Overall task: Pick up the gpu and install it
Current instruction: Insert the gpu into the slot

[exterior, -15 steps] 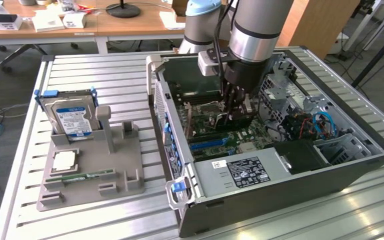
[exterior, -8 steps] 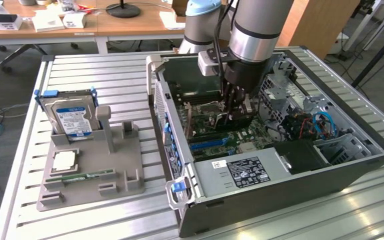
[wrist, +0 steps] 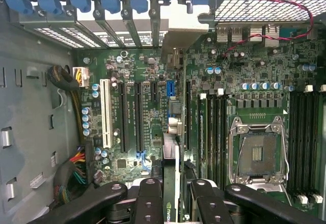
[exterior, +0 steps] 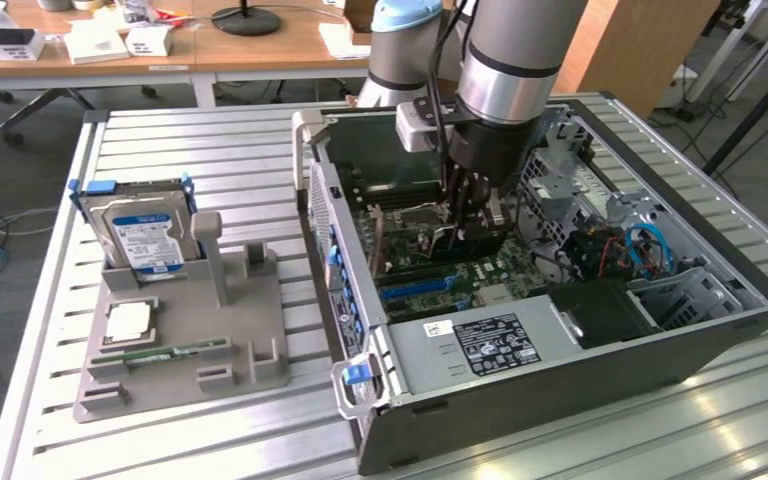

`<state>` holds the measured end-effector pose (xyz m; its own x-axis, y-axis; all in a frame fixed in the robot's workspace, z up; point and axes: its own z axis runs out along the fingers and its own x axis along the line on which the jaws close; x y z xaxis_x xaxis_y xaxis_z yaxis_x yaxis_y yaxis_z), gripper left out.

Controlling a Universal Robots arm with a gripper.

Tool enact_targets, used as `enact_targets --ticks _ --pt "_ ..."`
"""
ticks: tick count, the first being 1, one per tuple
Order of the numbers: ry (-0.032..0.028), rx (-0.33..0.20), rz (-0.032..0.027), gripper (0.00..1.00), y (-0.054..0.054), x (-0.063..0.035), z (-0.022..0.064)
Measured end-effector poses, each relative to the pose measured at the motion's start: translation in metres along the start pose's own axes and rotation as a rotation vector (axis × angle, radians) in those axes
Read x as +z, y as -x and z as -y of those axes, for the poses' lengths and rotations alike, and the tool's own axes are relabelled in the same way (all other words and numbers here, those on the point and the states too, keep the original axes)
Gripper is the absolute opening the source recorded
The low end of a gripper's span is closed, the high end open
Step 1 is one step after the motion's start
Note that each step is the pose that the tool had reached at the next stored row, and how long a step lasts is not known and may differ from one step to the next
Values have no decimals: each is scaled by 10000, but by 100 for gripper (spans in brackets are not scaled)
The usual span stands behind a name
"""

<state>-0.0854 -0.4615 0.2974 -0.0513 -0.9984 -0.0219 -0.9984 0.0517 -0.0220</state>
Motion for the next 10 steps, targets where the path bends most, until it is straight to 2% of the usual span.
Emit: enact_targets --ticks 10 --pt "17 -140 2 26 -22 27 -7"
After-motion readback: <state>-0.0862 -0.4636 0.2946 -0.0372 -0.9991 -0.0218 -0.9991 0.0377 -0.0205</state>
